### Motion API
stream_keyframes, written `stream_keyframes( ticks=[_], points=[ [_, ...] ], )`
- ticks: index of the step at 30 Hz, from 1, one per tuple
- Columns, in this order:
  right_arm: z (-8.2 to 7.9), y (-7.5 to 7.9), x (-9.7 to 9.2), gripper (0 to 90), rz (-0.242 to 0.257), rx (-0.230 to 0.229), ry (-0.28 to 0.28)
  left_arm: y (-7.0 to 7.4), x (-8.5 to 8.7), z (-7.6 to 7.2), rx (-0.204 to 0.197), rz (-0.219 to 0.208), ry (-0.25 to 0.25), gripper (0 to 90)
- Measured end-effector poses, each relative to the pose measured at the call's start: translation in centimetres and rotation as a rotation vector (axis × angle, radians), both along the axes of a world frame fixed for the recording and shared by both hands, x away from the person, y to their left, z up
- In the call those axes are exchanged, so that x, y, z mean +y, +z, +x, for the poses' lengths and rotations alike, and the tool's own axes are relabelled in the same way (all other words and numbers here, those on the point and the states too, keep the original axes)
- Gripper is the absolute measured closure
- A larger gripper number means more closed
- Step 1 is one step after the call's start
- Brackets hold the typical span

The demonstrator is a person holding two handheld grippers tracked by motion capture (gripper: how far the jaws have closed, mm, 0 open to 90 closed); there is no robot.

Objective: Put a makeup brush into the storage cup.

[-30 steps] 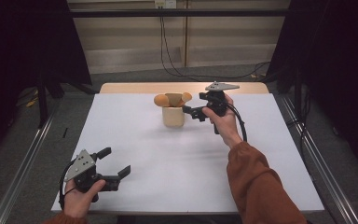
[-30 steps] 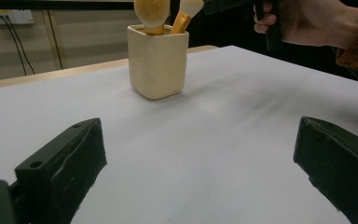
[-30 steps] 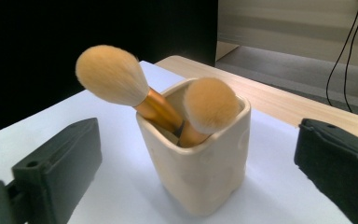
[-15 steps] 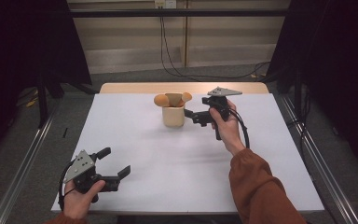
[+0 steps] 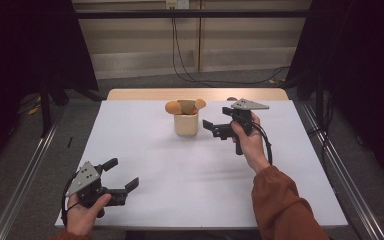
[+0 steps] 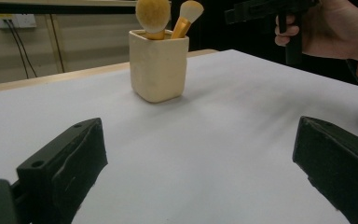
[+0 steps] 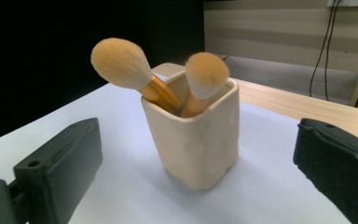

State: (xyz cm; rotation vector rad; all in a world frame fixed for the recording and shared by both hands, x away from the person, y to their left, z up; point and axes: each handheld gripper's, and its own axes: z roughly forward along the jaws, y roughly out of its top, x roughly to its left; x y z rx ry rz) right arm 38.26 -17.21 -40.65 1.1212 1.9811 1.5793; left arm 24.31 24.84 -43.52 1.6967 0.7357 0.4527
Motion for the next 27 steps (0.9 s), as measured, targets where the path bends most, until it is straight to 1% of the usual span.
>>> stream_keyframes(
  ticks=[2,8,10,12,18,20,21,27],
  points=[
    [-0.3,-0.1,-0.3,0.8,0.008,-0.002,0.0,0.0,0.0,0.0,0.0,0.003,0.0,2.5],
    [-1.5,-0.2,-1.3,1.1,-0.004,-0.021,-0.011,0.0,0.1,-0.1,0.0,0.003,0.007,2.5],
    [-2.0,-0.2,-1.7,1.4,0.006,-0.025,-0.013,-0.1,0.2,-0.1,0.005,0.003,0.011,2.5],
    [-2.4,-0.2,-2.0,1.4,-0.006,-0.031,-0.022,-0.1,0.3,-0.1,0.004,0.004,0.012,2.5],
    [-3.5,-0.3,-3.2,1.3,-0.006,-0.035,-0.035,-0.1,0.3,-0.2,0.005,0.001,0.021,2.5],
    [-3.9,-0.3,-3.5,1.1,-0.012,-0.036,-0.038,-0.1,0.3,-0.1,0.014,-0.006,0.02,2.5],
    [-4.1,-0.3,-3.7,1.0,-0.013,-0.035,-0.036,-0.1,0.3,-0.1,0.015,-0.002,0.023,2.6],
    [-5.5,-0.9,-4.6,0.6,-0.02,-0.031,-0.053,-0.1,0.3,-0.2,0.011,-0.002,0.022,3.0]
  ],
)
